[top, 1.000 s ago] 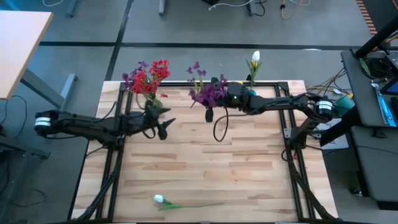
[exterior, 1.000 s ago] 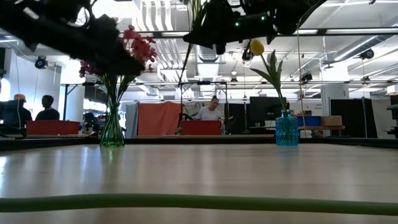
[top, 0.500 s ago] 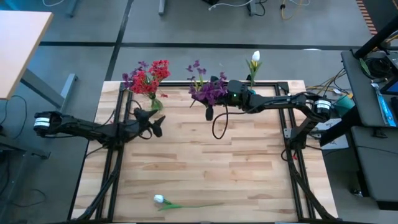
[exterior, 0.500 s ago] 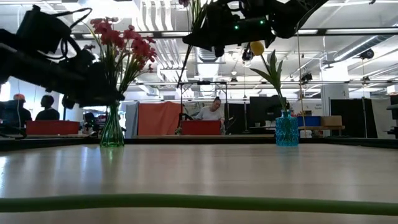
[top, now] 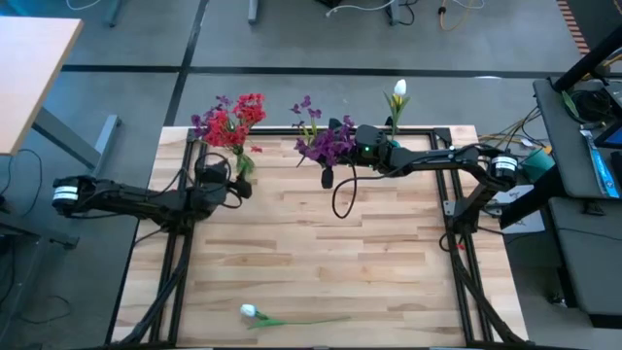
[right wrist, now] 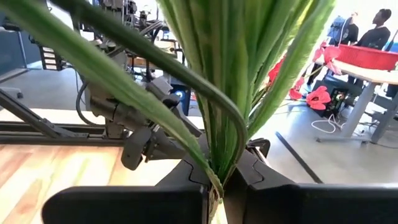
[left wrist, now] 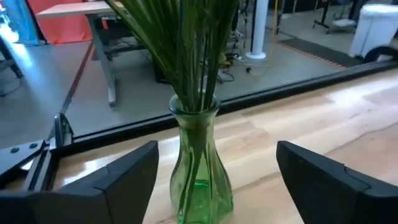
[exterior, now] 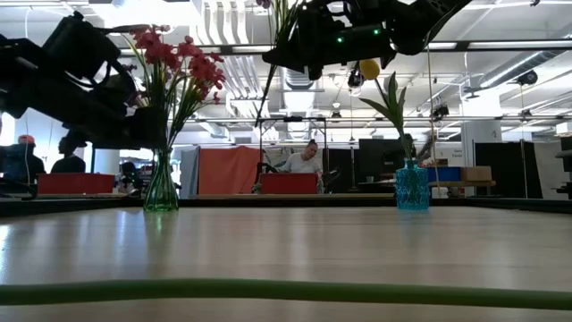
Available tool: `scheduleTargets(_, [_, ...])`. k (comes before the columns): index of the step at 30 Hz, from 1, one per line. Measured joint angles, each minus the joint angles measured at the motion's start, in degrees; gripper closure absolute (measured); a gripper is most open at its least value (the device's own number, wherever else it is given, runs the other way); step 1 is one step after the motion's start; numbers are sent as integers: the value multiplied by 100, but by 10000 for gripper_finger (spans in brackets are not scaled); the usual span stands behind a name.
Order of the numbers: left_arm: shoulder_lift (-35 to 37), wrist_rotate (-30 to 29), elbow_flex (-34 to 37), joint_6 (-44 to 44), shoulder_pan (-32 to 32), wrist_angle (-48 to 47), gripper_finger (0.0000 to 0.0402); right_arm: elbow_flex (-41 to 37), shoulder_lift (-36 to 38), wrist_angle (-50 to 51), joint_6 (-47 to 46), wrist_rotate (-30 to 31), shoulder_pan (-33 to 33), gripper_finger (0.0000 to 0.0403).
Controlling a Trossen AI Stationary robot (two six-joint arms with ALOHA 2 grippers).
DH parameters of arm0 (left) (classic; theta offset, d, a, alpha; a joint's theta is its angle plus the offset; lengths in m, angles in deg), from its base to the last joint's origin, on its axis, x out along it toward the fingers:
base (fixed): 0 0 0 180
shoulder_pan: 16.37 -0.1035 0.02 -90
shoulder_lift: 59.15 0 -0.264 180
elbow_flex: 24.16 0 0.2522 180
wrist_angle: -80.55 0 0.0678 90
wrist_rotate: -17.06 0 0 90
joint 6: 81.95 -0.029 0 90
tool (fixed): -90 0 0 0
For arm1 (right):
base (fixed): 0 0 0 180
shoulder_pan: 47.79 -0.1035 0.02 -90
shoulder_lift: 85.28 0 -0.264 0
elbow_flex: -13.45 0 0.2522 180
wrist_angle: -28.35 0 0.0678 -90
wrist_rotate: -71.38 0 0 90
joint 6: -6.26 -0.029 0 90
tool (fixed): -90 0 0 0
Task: Sort flowers into vase by color
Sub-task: Put the violet flowers into the green vase
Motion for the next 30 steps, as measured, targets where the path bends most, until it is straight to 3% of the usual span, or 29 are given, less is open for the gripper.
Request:
scheduleTargets(8, [-9, 434, -25, -299, -551, 386, 84, 0, 0, 20, 297, 0, 7, 393])
scheduleTargets(16, [-259, 1620, -208, -124, -1399, 404, 84, 0, 0, 31, 334, 0, 50, 393])
scheduleTargets(23, [-644, 1610, -212, 41, -1534, 476, 84, 0, 0, 33, 330, 0, 50, 392])
scheduleTargets(30, [-1072, 1594, -214, -237, -1545, 1158, 94, 2, 0, -50, 303, 2, 50, 392])
